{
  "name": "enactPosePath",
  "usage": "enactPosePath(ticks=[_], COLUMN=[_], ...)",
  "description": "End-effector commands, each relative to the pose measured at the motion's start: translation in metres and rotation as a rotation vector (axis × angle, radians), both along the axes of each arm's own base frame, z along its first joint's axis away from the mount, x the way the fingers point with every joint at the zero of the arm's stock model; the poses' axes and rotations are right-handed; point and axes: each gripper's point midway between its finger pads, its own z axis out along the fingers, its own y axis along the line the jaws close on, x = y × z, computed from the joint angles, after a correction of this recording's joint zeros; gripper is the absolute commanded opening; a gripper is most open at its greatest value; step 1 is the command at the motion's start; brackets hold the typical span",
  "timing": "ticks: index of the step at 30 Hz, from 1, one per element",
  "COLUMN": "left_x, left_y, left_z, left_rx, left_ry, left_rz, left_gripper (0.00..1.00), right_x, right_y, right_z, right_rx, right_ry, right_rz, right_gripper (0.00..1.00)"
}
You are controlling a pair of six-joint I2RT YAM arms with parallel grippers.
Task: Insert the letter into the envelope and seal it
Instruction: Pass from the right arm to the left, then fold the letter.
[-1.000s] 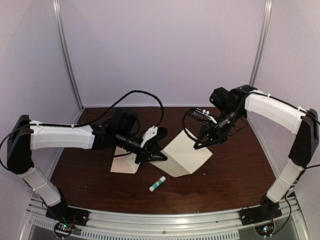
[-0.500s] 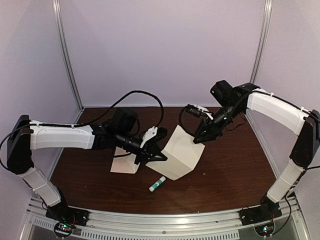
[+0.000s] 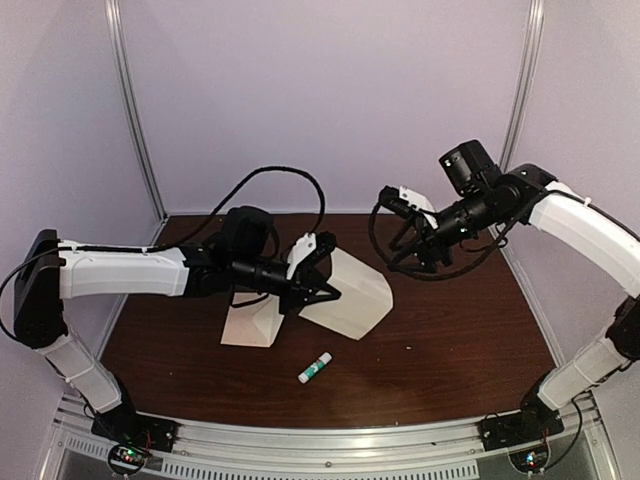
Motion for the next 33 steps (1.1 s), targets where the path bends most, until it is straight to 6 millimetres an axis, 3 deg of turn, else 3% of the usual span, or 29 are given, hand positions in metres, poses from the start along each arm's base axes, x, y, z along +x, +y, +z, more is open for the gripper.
enactPosePath(ticks=[1, 16, 28, 33], left_x=[0.011, 0.006, 0.001, 0.002], left_y=[-0.009, -0.007, -0.007, -0.006], left_z=[0.044, 0.062, 0.054, 0.053], left_rx=[-0.111, -0.153, -0.102, -0.094], left_ry=[-0.054, -0.035, -0.046, -0.057], left_rz=[0.04, 0.037, -0.004, 0.002], left_gripper=[0.0, 0.0, 0.0, 0.0], right_x=[-0.004, -0.017, -0.018, -0.018], right_y=[0.015, 0.045, 0.051, 0.052], right_z=[-0.016, -0.058, -0.06, -0.061], right_rx=[-0.039, -0.167, -0.175, -0.173], right_ry=[-0.005, -0.065, -0.056, -0.038], right_rz=[0.058, 0.136, 0.124, 0.124], right_gripper=[0.57, 0.51, 0.42, 0.23])
